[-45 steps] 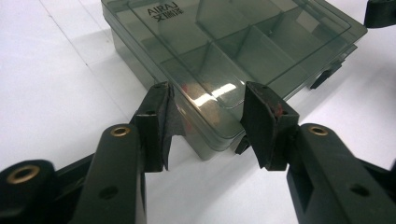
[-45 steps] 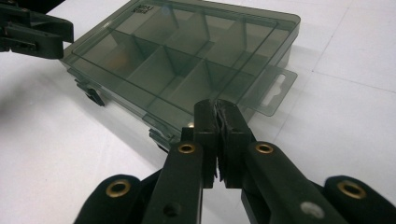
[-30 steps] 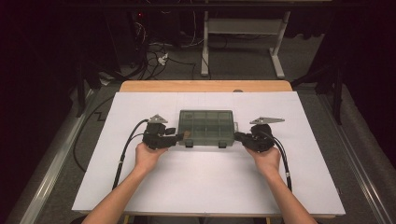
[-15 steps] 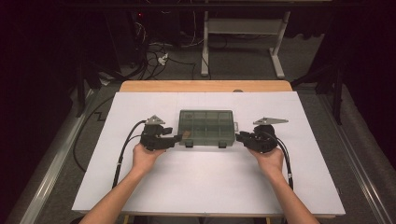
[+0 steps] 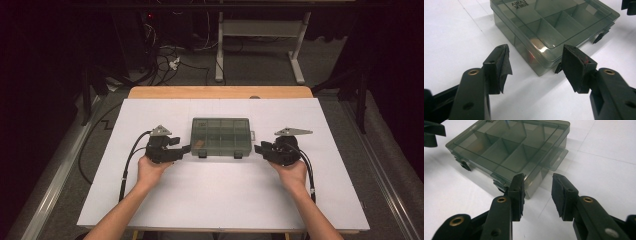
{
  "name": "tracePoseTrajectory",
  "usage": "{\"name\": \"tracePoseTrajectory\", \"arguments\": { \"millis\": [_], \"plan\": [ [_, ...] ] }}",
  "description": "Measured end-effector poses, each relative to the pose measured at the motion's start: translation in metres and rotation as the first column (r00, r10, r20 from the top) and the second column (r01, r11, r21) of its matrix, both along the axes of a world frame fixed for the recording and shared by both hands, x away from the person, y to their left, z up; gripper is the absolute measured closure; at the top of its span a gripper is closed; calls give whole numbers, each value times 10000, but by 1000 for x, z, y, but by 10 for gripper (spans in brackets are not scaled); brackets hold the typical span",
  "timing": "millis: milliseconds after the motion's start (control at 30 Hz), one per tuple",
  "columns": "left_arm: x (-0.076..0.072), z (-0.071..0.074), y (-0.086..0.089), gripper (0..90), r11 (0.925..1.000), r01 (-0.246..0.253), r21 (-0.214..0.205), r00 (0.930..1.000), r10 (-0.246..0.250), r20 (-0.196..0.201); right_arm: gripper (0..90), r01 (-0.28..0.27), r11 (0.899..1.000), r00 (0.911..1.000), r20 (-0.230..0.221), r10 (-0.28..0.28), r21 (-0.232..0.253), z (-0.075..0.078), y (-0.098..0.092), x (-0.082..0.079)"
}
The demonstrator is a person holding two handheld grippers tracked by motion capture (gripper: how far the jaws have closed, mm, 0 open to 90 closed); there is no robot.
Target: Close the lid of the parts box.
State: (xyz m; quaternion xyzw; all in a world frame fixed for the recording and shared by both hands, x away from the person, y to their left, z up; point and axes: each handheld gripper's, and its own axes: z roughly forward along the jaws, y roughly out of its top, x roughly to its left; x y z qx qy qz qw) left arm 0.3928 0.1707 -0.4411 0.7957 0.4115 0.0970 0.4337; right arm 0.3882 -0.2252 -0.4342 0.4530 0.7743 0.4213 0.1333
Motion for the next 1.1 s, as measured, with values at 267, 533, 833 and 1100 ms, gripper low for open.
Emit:
{"name": "tracePoseTrajectory", "arguments": {
  "millis": [267, 533, 833, 1100],
  "plan": [
    [-3, 0, 4, 400, 10000, -39, 32, 10000, 39, 34, 605, 54, 10000, 10000, 52, -54, -47, -1, -6, -4],
    [-7, -1, 8, 400, 9999, -97, -78, 9999, 97, 75, 593, 90, 10000, 10000, 2, -90, -38, -4, -10, -7],
    [-11, -1, 12, 400, 9999, -122, -114, 9999, 123, 107, 585, 131, 9999, 9999, 36, -131, -40, -6, -14, -10],
    [-14, -2, 16, 400, 9998, -148, -112, 9998, 149, 105, 579, 157, 9999, 9998, 102, -156, -44, -6, -19, -14]
  ]
}}
